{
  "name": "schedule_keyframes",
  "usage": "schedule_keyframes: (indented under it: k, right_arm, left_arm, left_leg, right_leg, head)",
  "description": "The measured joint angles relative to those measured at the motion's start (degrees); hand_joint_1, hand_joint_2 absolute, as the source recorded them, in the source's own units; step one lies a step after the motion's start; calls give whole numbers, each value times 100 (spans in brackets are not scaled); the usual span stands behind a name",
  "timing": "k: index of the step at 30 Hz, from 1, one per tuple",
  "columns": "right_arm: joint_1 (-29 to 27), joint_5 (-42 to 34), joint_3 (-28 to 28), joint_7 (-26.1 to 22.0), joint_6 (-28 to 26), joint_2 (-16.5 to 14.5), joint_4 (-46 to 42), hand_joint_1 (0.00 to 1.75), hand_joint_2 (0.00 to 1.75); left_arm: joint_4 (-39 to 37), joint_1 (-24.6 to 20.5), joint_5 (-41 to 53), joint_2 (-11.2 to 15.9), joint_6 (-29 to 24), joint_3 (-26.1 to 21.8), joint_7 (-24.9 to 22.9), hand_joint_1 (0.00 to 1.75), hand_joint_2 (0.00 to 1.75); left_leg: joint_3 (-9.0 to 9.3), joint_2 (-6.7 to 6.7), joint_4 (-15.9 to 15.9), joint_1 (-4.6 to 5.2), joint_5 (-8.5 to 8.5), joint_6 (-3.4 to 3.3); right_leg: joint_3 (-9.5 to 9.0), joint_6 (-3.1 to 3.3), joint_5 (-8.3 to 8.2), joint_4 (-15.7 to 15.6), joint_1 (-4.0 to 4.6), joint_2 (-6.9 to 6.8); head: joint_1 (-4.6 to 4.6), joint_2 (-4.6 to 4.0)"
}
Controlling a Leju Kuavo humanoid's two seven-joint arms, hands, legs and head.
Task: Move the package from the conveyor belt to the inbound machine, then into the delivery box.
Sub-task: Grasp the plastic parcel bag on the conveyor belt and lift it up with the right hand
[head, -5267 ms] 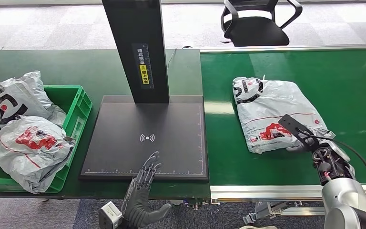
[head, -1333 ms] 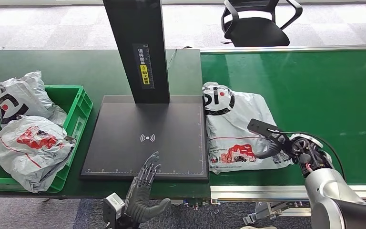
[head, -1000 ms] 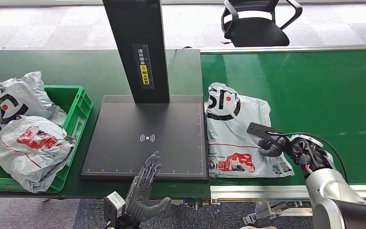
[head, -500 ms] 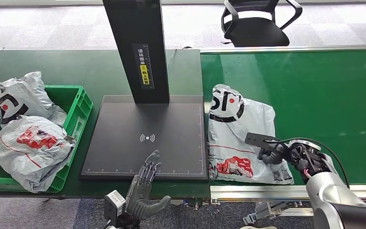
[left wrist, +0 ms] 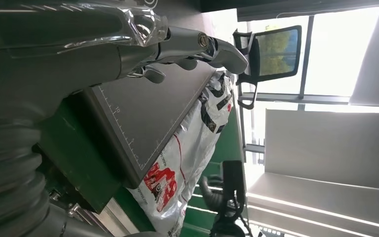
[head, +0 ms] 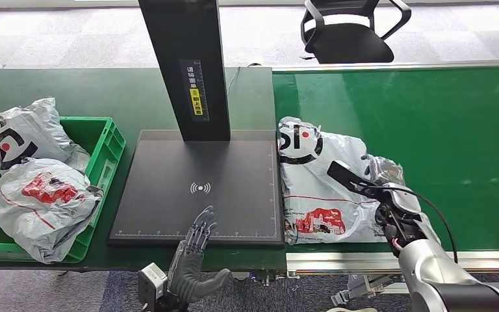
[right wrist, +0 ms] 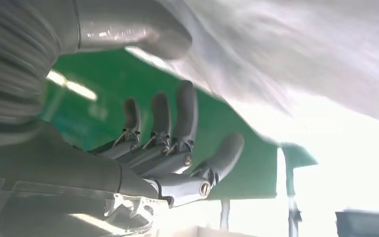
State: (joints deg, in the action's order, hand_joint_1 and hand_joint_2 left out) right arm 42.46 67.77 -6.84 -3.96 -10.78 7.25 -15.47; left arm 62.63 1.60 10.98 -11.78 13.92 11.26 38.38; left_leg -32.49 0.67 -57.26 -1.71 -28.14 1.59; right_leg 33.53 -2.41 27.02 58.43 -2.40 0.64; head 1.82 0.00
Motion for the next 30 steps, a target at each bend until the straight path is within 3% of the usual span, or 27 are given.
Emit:
schedule_keyframes:
  k: [2, 6, 8, 10, 18, 24, 30]
  right_arm:
    - [0, 119, -103, -121, -673, -115, -53, 0, 175]
    - [-13, 218, -243, -432, -1441, -271, -116, 0, 175]
    - [-18, 209, -279, -543, -1608, -330, -127, 0, 175]
    - [-13, 132, -293, -621, -1447, -382, -127, 0, 175]
    - [46, -524, -235, -820, 1188, -564, -98, 0, 175]
    - [276, -771, -155, -553, 3797, -605, -14, 0, 175]
    - [542, -794, -146, -173, 4942, -605, 39, 0, 175]
  left_arm:
    - [27, 33, 2, -1, -2, -15, 3, 0, 175]
    - [32, 58, 2, -1, -14, -41, 14, 0, 175]
    - [32, 58, 2, -1, -19, -51, 15, 0, 175]
    - [32, 58, 2, -1, -20, -60, 15, 0, 175]
    - [30, 48, -7, -7, -34, -91, 15, 0, 175]
    - [-5, -1, -13, -7, -13, -96, 15, 0, 175]
    - [-67, -67, -19, -10, -20, -103, 15, 0, 175]
  left_leg:
    - [-1, -4, 0, -2, 0, 0]
    - [-3, -5, 0, 0, 0, 0]
    - [-3, -5, 0, 1, 0, 0]
    - [-3, -6, -1, 1, 0, 0]
    - [-2, -5, 0, 0, 0, 0]
    - [-2, -4, -1, 1, 0, 0]
    - [2, -4, -1, 0, 0, 0]
  right_leg:
    - [-1, 1, 1, 0, 1, -4]
    - [-1, 1, 1, 0, 0, -5]
    - [-1, 1, 1, 0, -1, -5]
    - [-1, 1, 1, -1, -1, -5]
    - [1, 1, 1, 0, 0, -5]
    - [1, 1, 1, 0, -1, -4]
    - [0, 1, 1, -1, 0, -4]
  head:
    - [0, 0]
    - [1, 0]
    - [1, 0]
    - [1, 0]
    - [1, 0]
    - [2, 0]
    - [1, 0]
